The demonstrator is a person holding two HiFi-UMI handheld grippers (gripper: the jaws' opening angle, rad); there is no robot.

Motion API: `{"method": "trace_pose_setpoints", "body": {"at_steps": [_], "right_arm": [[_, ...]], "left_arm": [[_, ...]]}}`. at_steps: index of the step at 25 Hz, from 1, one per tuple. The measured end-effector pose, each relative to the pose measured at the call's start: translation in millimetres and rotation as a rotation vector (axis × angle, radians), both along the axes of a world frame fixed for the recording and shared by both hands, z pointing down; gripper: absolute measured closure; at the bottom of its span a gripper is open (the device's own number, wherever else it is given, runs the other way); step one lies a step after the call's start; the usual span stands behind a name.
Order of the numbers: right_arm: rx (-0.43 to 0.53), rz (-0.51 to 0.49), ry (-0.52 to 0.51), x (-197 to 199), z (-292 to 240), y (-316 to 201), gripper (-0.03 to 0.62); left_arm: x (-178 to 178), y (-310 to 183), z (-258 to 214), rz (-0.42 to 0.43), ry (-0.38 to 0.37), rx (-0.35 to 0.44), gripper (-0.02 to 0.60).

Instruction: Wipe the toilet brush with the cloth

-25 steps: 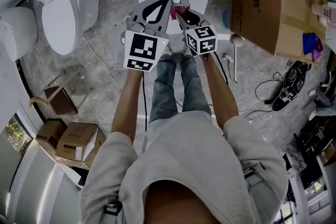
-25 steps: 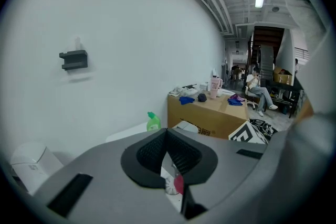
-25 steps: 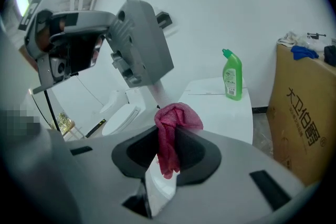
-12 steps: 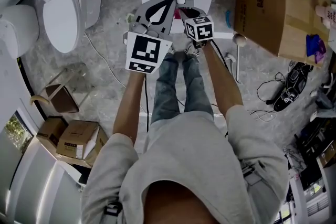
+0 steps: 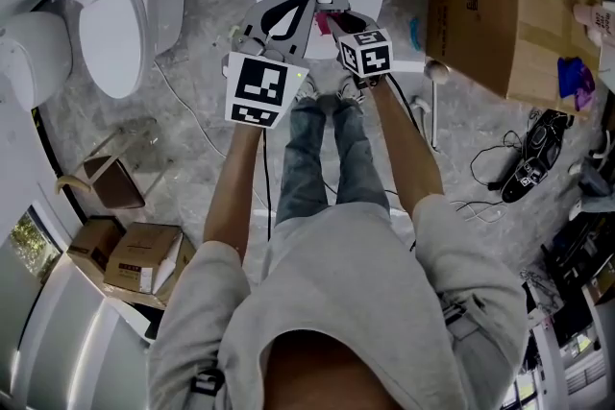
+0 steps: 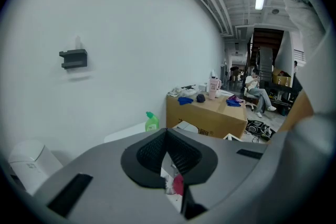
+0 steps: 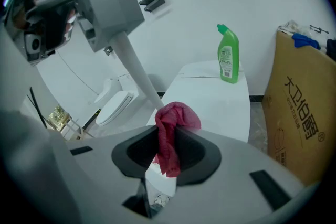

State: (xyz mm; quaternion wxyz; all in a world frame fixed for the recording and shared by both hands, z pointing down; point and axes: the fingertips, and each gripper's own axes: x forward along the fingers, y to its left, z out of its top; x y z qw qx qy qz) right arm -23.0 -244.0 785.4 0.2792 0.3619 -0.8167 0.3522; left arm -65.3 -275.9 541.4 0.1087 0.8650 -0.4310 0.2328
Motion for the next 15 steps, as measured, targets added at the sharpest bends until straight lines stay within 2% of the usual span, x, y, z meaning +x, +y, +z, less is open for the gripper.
{"method": "trace_pose_setpoints", "body": {"at_steps": [4,10,15], "right_arm": [[0.072,0.038,-0.021,9,-32,15,0.494],[0.164,-0.002,-0.039,4,-81,48,0.494],[0.229,-0.034,-0.071,-16,-111,42,0.494]], "left_arm": [[0,0,1,0.008,-0.013,-0.001,0.563],[0,1,1,0.004,-0.02,-0.003,0.563],[1,2,1,0.007,-0.025,-0.001,0.563]]}}
